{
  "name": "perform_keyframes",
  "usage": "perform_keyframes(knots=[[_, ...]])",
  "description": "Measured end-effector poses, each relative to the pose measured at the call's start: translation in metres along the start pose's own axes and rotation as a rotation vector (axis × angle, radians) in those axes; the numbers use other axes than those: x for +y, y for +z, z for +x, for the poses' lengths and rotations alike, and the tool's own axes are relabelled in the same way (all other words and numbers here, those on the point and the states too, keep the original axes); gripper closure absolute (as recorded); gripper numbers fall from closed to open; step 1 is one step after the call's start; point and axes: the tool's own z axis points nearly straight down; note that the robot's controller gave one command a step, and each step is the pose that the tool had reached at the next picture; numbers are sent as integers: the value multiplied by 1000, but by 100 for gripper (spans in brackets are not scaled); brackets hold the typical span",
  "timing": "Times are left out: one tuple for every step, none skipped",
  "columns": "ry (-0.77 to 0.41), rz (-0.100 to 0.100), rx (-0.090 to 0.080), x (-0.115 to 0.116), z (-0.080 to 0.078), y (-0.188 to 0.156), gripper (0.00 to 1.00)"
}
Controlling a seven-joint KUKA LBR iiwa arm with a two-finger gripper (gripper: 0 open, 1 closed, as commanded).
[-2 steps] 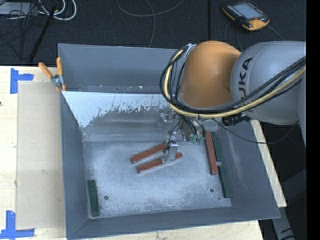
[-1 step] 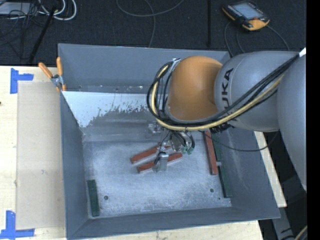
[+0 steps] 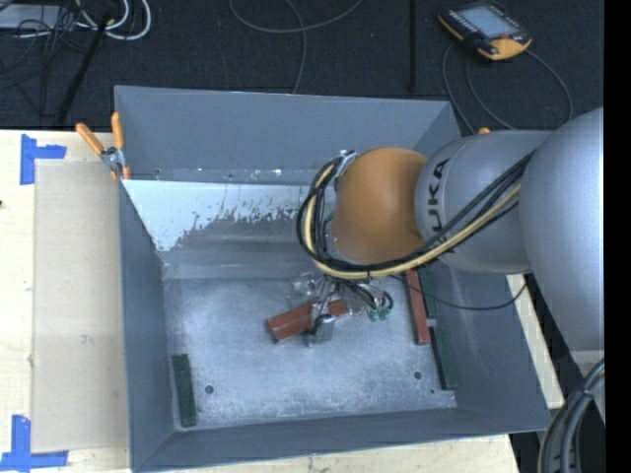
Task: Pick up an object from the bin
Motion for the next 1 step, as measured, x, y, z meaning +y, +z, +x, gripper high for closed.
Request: perform_keyframes(knots=[[1,0,0,0,0,0,100]])
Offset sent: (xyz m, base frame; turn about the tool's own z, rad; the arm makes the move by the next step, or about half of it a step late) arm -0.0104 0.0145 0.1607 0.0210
